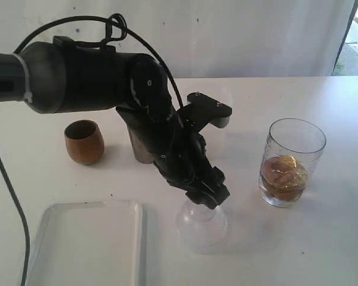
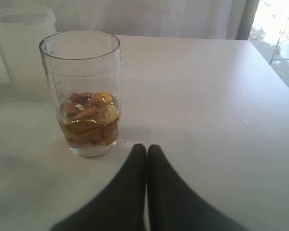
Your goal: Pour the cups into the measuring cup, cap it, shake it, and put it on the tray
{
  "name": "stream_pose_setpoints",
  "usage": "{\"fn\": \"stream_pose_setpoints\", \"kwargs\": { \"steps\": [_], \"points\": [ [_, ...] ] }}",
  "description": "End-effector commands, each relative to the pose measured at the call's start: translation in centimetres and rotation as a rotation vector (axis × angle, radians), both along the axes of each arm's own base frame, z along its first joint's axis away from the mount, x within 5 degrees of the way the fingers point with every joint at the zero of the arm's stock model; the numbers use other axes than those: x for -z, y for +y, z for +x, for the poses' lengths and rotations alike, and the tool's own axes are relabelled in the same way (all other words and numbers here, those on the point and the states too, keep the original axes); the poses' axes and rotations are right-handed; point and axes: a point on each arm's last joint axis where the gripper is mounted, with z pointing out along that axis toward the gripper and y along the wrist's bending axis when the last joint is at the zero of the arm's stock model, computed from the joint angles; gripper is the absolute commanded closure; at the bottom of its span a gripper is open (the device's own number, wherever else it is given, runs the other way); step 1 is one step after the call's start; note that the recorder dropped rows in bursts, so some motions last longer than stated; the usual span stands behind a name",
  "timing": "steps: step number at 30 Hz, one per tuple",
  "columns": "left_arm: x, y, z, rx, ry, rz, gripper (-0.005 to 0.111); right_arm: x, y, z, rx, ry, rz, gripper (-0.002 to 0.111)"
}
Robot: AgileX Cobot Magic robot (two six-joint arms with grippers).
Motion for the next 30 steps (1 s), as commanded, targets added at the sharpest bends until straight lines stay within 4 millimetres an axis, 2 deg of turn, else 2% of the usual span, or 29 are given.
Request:
{"fn": "stream_pose_setpoints", "kwargs": {
  "steps": [1, 4, 9, 12, 19, 25, 30],
  "points": [
    [-2.4, 0.0, -0.4, 0.001, -0.032, -0.037, 0.044, 0.2, 0.0, 0.0, 0.000, 0.000, -0.002, 0.108],
    [-5.4, 0.6, -1.0, 0.015, -0.041, -0.047, 0.059, 0.2, 0.0, 0.0, 0.000, 0.000, -0.002, 0.108],
    [-9.4, 3.2, -2.6, 0.032, -0.104, 0.006, 0.106, 0.2, 0.0, 0.0, 0.000, 0.000, -0.002, 0.108],
    [-10.7, 4.6, -3.6, -0.002, -0.156, -0.041, 0.107, 0.2, 0.0, 0.0, 0.000, 0.000, -0.002, 0.108],
    [-11.8, 8.6, -7.0, -0.064, -0.295, -0.191, 0.107, 0.2, 0.0, 0.0, 0.000, 0.000, -0.002, 0.108],
    [-13.2, 13.6, -11.0, -0.134, -0.504, -0.425, 0.107, 0.2, 0.0, 0.0, 0.000, 0.000, -0.002, 0.108],
    [-12.9, 17.9, -14.6, -0.216, -0.651, -0.643, 0.107, 0.2, 0.0, 0.0, 0.000, 0.000, -0.002, 0.108]
  ]
}}
